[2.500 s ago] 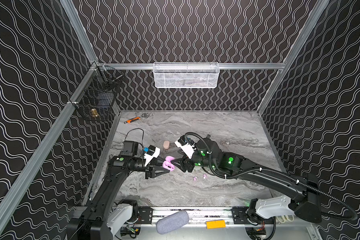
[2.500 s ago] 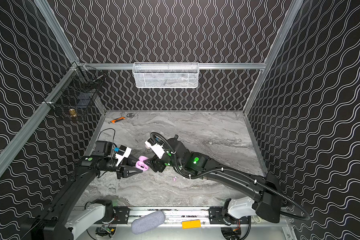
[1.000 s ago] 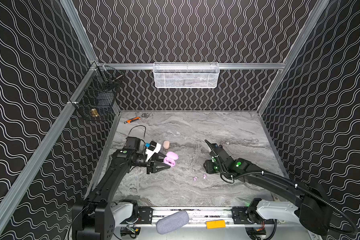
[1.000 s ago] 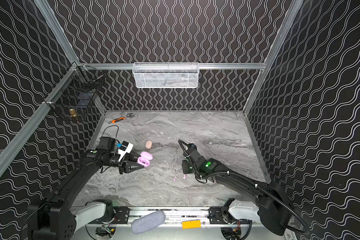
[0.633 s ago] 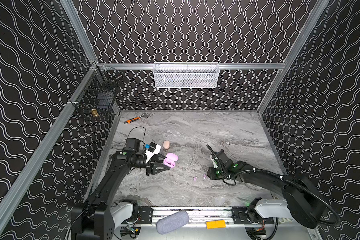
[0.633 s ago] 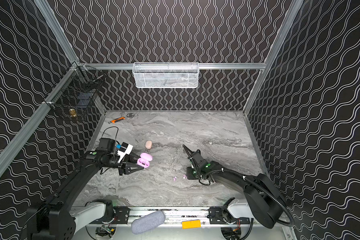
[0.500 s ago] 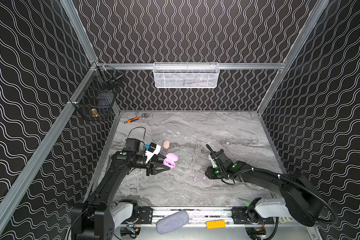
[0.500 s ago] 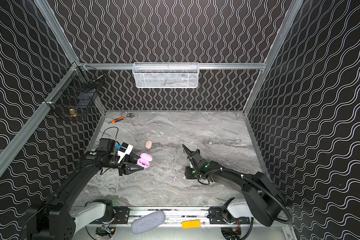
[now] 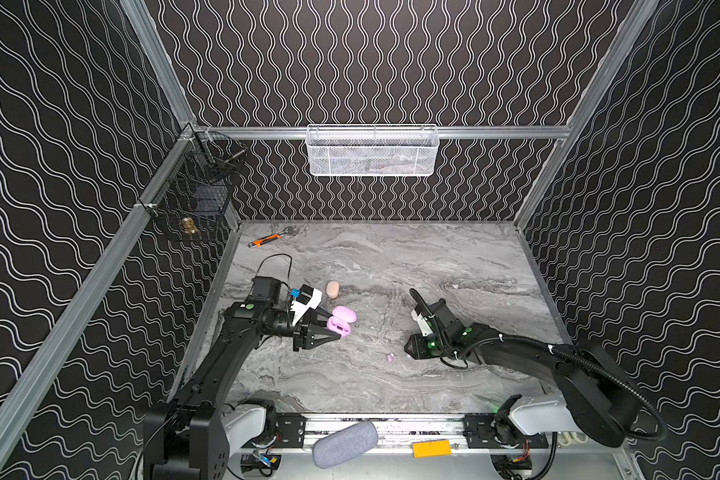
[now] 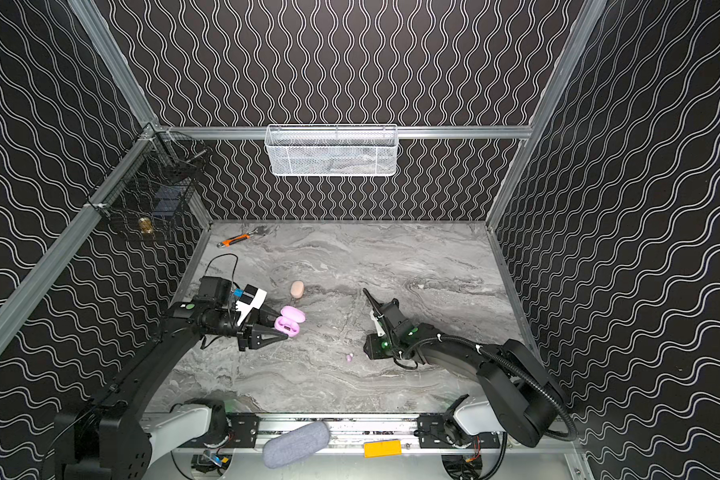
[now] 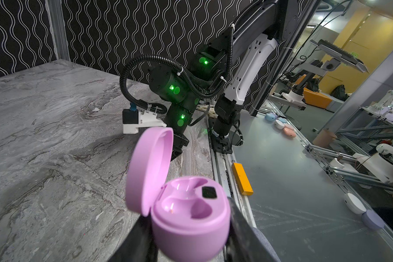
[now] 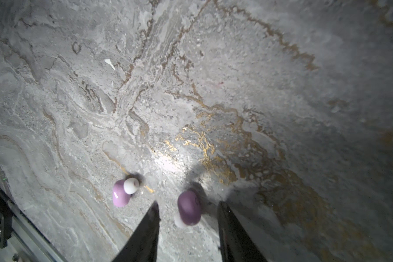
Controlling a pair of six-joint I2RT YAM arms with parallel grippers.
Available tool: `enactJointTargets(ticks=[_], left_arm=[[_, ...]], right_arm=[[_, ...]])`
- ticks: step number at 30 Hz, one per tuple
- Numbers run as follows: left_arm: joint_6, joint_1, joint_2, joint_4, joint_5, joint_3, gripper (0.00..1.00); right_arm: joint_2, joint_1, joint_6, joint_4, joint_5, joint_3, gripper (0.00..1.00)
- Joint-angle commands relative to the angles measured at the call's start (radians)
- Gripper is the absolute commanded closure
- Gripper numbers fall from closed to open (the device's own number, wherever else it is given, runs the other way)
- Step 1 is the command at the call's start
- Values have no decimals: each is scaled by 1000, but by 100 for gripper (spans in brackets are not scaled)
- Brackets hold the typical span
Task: Insert the wireless bluetooth earbuds into the charging case
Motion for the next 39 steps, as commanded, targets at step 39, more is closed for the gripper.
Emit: enactJointTargets(ticks=[39], left_arm=[[4, 2, 7, 15, 7, -1, 66]], right_arm=[[-38, -7, 5, 29, -70, 1, 67]])
